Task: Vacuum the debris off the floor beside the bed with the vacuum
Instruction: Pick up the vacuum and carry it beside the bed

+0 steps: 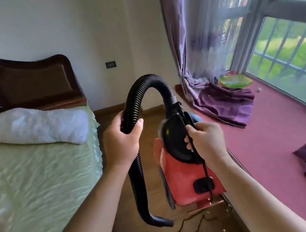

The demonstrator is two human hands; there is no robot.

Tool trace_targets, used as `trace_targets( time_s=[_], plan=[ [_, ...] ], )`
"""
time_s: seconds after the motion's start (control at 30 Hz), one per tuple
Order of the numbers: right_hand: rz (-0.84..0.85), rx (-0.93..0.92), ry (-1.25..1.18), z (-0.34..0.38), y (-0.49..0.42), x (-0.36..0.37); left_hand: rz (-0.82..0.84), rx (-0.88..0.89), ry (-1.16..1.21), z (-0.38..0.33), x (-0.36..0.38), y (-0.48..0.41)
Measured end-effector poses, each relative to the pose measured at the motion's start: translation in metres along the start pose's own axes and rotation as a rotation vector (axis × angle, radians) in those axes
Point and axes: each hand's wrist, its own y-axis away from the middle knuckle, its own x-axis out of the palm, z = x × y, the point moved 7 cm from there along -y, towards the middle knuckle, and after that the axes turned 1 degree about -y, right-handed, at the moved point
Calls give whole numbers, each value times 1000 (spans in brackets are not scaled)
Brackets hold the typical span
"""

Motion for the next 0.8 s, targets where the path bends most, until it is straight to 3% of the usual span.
trace_targets(
  time_s=[0.33, 0.8],
  plan=[
    [219, -81, 80, 48, -176, 97, -159, -152, -69, 52, 28, -133],
    [261, -107, 119, 94, -382, 274, -243, -149, -83, 185, 58, -353]
  ],
)
